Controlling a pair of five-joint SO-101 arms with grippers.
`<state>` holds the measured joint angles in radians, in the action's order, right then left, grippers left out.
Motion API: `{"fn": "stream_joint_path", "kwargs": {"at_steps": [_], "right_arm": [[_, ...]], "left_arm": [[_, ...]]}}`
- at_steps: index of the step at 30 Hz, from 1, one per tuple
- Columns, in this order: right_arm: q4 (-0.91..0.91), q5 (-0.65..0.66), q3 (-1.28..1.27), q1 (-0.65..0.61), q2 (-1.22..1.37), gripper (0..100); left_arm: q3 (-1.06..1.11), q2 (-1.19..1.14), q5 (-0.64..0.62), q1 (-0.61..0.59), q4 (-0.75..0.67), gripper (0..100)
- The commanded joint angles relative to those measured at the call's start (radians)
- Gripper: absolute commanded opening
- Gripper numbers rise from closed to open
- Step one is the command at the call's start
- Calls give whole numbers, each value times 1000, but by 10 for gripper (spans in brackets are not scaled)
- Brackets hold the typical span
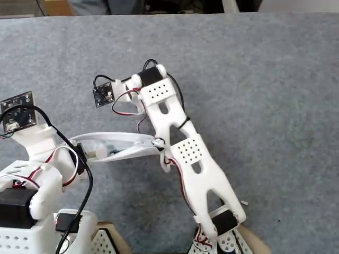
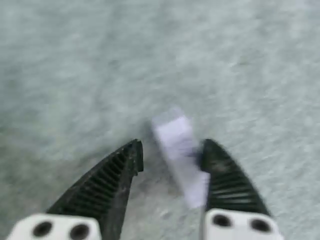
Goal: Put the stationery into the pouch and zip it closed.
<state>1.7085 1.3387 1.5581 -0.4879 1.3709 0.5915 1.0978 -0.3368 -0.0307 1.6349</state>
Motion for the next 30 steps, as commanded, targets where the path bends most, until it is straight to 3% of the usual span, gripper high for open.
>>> {"fn": "stream_joint_path", "kwargs": {"at_steps": [1,4,9,16,25,30], "right_arm": [[58,3,-15,-12,-59,11],[60,-60,-15,46,-104,70],[58,-172,-4,121,-196,18],[43,-292,-5,121,-317,12],[52,-304,-4,153,-329,12],[55,-462,71,180,-355,12]], "left_arm": [[7,-14,3,-12,14,28],[7,-14,3,-12,14,28],[7,-14,3,-12,14,28],[5,-14,3,-13,-6,28],[-31,-14,3,-13,-5,28],[-27,-14,3,-13,-6,28]]}}
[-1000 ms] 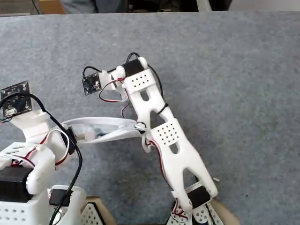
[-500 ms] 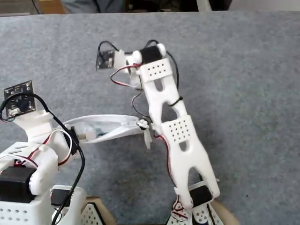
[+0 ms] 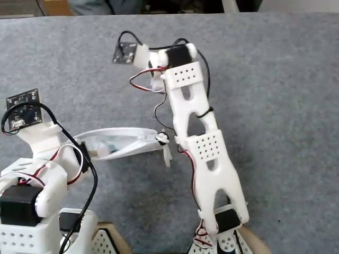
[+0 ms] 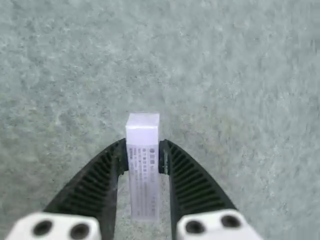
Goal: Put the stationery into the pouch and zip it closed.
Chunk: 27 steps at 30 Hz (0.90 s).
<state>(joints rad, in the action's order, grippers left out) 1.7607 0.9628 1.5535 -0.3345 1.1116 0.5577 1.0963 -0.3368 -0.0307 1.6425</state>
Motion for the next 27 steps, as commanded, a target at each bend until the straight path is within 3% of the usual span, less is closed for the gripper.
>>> {"fn": "stream_joint_path", "kwargs": {"at_steps": [1,15,22,27], "right_arm": [[5,-117,102,34,-107,12],[8,-601,50,86,-604,12],[6,-680,-501,12,-1055,12],[2,-713,-854,-213,-1368,12]], "left_arm": [[7,-14,3,-13,-14,28],[8,-14,3,-12,-14,28],[10,-14,5,-12,-8,28],[13,-15,5,-12,-6,28]]}}
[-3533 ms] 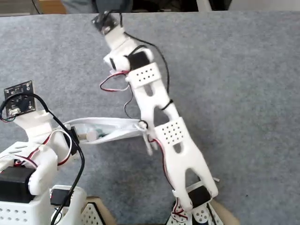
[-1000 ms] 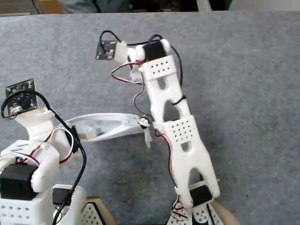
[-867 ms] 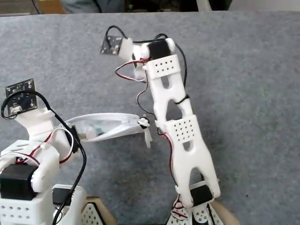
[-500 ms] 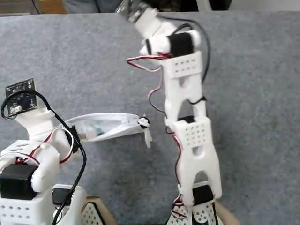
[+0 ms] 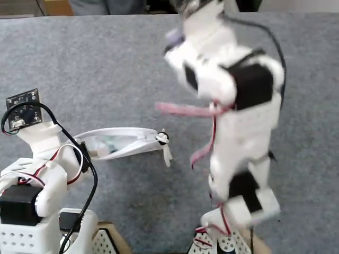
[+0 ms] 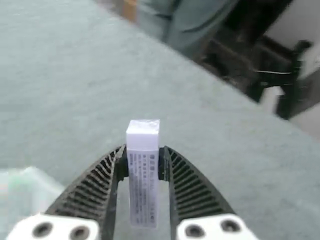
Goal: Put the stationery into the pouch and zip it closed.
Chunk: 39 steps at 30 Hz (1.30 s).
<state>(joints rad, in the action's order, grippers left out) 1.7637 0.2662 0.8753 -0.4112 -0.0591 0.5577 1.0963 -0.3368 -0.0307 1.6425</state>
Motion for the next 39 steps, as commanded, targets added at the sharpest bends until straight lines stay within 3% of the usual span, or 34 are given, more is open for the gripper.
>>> {"fn": "stream_joint_path", "kwargs": {"at_steps": [1,5,10,19,26,34,39], "right_arm": [[-3,-17,-223,-198,-248,12],[-11,-28,-314,-400,-392,12],[-40,-26,-355,-489,-417,12],[-298,89,-593,-641,-426,12],[-410,94,-674,-641,-446,12],[-562,95,-924,-511,-556,12],[-605,183,-1066,-486,-633,13]], "left_arm": [[25,-14,8,-12,-8,28],[82,-14,11,-7,-14,28],[108,-14,11,-7,-14,28],[108,-14,11,-12,-14,28],[102,-12,12,-76,-14,28],[102,-12,12,-81,-15,28],[104,-12,12,-81,-41,28]]}}
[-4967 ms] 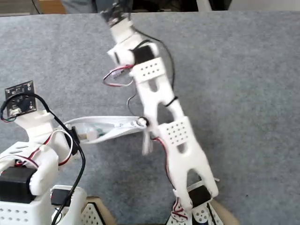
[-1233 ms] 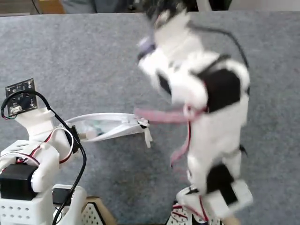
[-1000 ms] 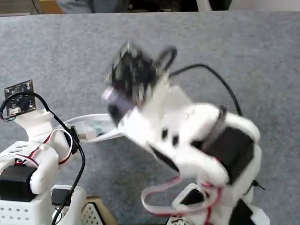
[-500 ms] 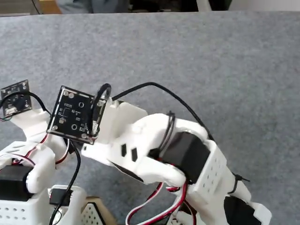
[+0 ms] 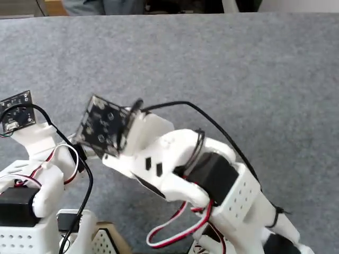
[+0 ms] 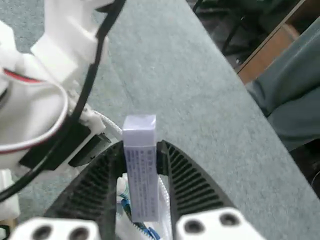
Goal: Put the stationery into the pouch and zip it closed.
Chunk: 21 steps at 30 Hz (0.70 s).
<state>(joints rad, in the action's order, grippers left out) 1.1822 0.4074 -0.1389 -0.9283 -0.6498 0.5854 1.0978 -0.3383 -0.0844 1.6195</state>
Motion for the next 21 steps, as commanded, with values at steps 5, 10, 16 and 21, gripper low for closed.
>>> {"fn": "stream_joint_path", "kwargs": {"at_steps": [5,10,16,21], "right_arm": [[-43,48,-122,31,-87,15],[-41,49,-125,31,-107,16],[-31,49,-124,37,-110,80],[-32,49,-124,55,-110,78]], "left_arm": [[74,-14,14,-27,-18,28],[74,-14,14,-27,-18,28],[74,-14,14,-24,-18,28],[74,-14,14,-22,-20,28]]}}
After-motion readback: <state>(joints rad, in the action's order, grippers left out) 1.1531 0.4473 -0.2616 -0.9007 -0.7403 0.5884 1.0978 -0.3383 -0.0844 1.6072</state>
